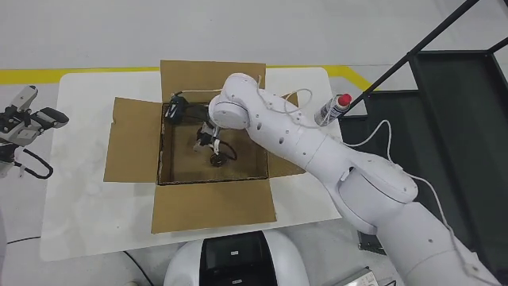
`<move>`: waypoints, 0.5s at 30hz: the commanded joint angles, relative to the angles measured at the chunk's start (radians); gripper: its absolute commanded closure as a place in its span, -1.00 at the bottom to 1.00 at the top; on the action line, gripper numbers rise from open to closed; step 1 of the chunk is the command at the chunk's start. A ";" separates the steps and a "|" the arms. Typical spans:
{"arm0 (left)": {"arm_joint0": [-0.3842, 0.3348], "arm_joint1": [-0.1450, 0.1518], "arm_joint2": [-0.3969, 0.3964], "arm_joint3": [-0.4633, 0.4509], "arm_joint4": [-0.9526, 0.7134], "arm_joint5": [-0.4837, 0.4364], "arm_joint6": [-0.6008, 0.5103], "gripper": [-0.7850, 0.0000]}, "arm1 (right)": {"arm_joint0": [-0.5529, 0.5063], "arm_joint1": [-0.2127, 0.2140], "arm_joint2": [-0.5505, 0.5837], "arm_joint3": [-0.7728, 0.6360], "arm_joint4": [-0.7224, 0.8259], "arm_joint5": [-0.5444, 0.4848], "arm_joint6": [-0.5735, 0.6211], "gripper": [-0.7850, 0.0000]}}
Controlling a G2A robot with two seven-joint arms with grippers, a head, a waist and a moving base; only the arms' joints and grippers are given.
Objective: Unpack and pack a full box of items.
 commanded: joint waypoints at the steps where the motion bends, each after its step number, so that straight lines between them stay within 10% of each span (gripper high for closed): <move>1: 0.000 0.000 0.000 0.000 0.000 0.000 0.000 -1.00 | -0.058 0.051 0.092 -0.149 -0.009 -0.016 0.023 -1.00; 8: 0.000 0.000 0.000 0.000 0.000 0.000 0.000 -1.00 | -0.434 0.210 0.488 -0.698 -0.082 -0.059 0.158 -1.00; 15: 0.000 0.000 0.000 0.000 0.000 0.000 0.000 -1.00 | -0.778 0.277 0.796 -1.007 -0.158 -0.066 0.114 -1.00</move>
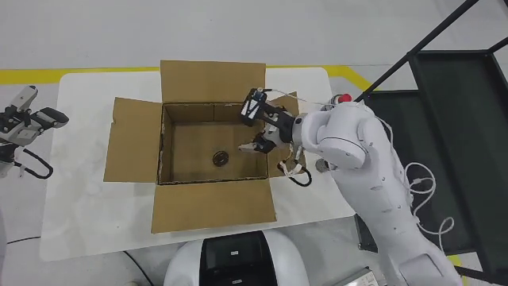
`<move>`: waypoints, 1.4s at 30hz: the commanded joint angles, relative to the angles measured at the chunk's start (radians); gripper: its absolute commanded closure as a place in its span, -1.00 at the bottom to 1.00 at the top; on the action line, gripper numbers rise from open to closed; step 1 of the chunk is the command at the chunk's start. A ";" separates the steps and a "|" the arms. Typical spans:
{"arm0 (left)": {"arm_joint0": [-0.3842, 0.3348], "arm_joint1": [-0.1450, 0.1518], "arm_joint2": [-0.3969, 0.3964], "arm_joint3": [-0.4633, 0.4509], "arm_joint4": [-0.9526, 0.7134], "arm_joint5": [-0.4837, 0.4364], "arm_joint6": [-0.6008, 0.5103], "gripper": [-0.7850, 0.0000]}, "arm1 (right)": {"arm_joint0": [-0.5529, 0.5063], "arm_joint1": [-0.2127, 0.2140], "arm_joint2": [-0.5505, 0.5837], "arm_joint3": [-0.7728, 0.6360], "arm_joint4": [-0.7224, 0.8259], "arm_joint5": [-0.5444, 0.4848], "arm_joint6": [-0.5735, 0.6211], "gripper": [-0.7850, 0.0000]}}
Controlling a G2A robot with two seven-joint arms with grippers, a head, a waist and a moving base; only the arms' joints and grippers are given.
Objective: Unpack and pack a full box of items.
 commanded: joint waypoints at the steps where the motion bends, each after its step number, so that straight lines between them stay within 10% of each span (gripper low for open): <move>1: 0.000 0.000 0.000 0.000 0.000 0.000 0.000 -1.00 | -0.095 0.011 0.082 -0.069 -0.019 -0.002 -0.040 -1.00; 6: 0.000 0.000 0.000 0.000 0.000 0.000 0.000 -1.00 | -0.270 0.027 0.220 -0.171 -0.070 -0.038 -0.215 -1.00; 29: 0.000 0.000 0.000 0.000 0.000 0.000 0.000 -1.00 | -0.291 0.031 0.258 -0.182 -0.058 -0.023 -0.250 -1.00; 42: 0.000 0.000 0.000 0.000 0.000 0.000 0.000 -1.00 | -0.641 0.054 0.600 -0.182 -0.048 -0.086 -0.377 -1.00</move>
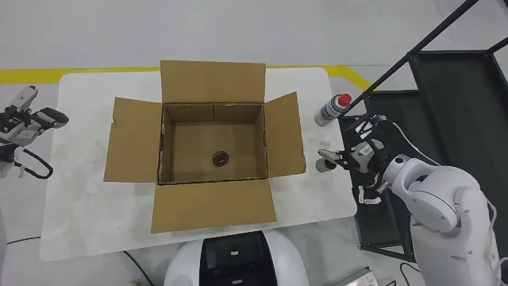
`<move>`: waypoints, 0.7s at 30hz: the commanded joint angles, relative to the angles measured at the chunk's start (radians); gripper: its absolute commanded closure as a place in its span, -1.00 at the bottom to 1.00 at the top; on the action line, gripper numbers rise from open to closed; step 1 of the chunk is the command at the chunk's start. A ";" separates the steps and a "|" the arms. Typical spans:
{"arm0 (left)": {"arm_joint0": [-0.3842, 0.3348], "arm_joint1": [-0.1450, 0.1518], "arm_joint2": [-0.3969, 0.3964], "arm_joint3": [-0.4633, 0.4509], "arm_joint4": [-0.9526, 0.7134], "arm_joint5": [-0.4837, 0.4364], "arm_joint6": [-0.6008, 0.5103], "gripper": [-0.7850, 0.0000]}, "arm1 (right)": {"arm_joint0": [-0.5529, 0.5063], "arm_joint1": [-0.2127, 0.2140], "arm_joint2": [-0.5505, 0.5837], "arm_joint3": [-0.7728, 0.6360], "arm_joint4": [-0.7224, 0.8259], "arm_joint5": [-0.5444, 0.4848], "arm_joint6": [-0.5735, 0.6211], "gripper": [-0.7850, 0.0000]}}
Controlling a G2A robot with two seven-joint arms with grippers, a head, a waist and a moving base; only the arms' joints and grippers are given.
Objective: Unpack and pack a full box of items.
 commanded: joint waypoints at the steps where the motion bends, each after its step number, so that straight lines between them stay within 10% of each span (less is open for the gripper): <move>1: 0.000 0.000 0.000 0.000 0.000 0.000 0.000 -1.00 | -0.043 0.000 0.002 0.020 -0.032 -0.001 -0.038 -1.00; 21: 0.000 0.000 0.000 0.000 0.000 0.000 0.000 -1.00 | -0.095 -0.002 -0.002 0.060 -0.082 0.035 -0.097 -1.00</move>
